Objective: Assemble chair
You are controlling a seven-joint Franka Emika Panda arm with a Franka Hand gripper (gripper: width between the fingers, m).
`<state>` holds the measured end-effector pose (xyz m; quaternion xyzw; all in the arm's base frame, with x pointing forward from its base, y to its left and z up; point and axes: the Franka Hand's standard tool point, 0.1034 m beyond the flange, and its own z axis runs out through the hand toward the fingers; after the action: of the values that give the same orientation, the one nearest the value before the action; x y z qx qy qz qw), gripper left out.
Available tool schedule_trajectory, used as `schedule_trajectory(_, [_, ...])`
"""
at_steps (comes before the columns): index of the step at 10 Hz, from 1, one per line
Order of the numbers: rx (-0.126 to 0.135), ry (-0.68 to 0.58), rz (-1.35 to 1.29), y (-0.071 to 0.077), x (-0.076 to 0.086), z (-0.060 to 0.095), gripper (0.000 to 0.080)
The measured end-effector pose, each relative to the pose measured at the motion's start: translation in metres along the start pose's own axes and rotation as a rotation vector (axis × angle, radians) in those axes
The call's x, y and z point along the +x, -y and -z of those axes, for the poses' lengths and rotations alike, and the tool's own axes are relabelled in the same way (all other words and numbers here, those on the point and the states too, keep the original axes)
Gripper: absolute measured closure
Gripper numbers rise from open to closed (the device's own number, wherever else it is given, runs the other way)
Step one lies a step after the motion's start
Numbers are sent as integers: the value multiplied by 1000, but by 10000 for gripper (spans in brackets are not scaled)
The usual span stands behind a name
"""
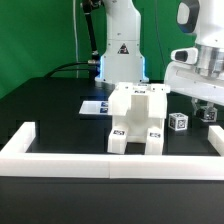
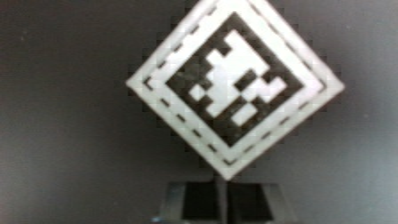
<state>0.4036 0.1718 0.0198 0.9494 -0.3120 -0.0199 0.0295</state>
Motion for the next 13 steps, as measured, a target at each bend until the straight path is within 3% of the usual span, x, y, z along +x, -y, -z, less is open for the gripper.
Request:
schedule_trajectory(2, [21, -3, 98, 5, -4, 10, 400])
schedule_trajectory(3, [39, -10, 156, 7, -3, 17, 400])
schedule_trajectory(5, [74, -30, 174, 9, -11, 21, 171])
schedule_trajectory(9, [73, -27, 162, 7, -13, 18, 151])
schedule_trajectory(13, [102, -88, 267, 9, -37, 3, 150])
